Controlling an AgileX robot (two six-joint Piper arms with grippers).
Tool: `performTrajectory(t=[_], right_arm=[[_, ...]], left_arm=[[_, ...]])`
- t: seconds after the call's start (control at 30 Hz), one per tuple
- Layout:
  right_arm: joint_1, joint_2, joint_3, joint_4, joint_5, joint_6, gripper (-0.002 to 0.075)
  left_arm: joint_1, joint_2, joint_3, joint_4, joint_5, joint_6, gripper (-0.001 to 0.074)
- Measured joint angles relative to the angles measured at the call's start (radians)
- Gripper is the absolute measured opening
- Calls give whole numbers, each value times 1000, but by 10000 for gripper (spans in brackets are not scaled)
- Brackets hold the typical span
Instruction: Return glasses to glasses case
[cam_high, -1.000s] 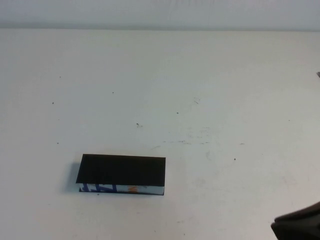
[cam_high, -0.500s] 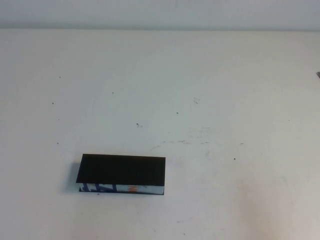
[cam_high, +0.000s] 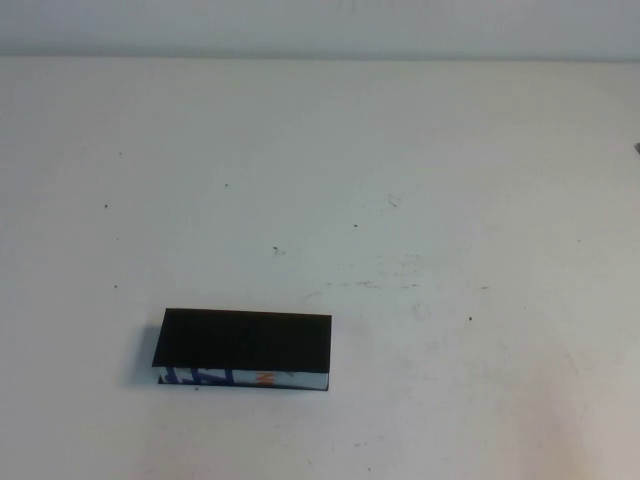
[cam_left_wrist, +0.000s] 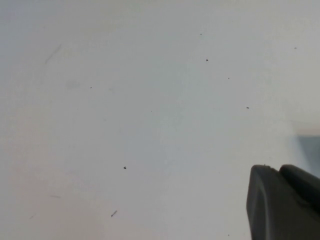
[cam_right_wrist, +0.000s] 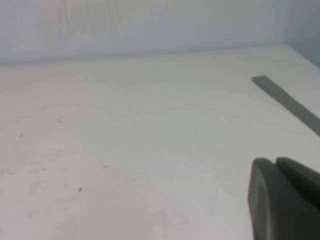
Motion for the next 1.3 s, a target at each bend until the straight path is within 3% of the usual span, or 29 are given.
performTrajectory(t=[0.27, 1.3], right_arm=[[0, 0, 0, 0, 180, 0, -13], [0, -1, 0, 10, 186, 2, -13]], left_arm=[[0, 0, 0, 0, 2, -2, 0], [0, 0, 0, 0, 2, -2, 0]])
